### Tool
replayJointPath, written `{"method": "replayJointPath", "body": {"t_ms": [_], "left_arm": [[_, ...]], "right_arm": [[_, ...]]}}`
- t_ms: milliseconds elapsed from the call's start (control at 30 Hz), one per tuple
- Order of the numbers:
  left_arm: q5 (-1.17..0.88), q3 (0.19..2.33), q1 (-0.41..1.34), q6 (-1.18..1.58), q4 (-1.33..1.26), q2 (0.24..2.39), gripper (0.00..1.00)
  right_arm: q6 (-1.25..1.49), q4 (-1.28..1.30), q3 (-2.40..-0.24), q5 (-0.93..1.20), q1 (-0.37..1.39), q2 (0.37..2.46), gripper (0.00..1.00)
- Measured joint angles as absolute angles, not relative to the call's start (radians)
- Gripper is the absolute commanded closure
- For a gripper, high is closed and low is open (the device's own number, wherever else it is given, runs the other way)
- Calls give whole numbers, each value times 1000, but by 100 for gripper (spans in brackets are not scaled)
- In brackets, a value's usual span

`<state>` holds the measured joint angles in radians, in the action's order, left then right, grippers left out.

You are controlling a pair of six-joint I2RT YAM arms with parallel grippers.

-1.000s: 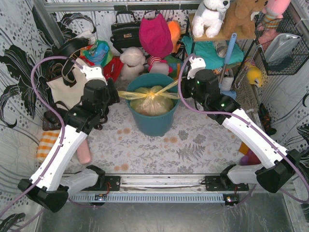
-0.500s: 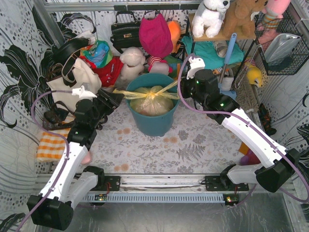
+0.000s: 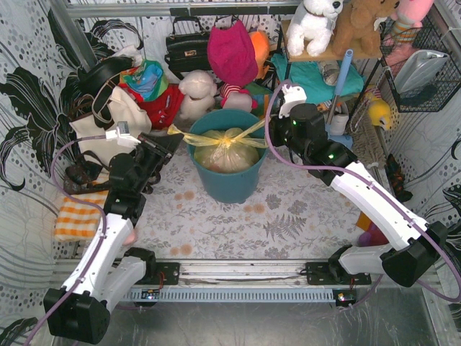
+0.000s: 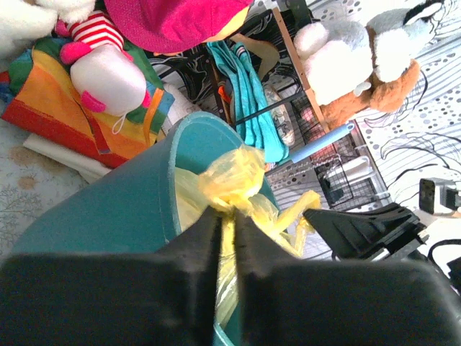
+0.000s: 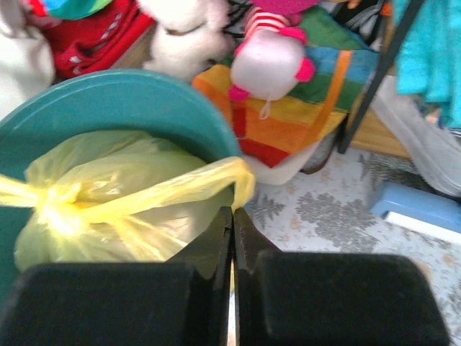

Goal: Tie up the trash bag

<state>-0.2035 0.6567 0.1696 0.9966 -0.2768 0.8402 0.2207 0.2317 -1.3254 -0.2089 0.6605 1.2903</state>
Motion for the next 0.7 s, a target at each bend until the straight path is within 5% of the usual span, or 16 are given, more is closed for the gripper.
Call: {"method": "replayJointPath", "body": {"t_ms": [367,700], "left_arm": [[-177,953,171,811,-86,849,100],[-144,837,175,796,51,862,100]], "right_arm": [[182,287,-1428,-540,667,1282,100],[213,320,-1320,-599,669,1262,100]]}}
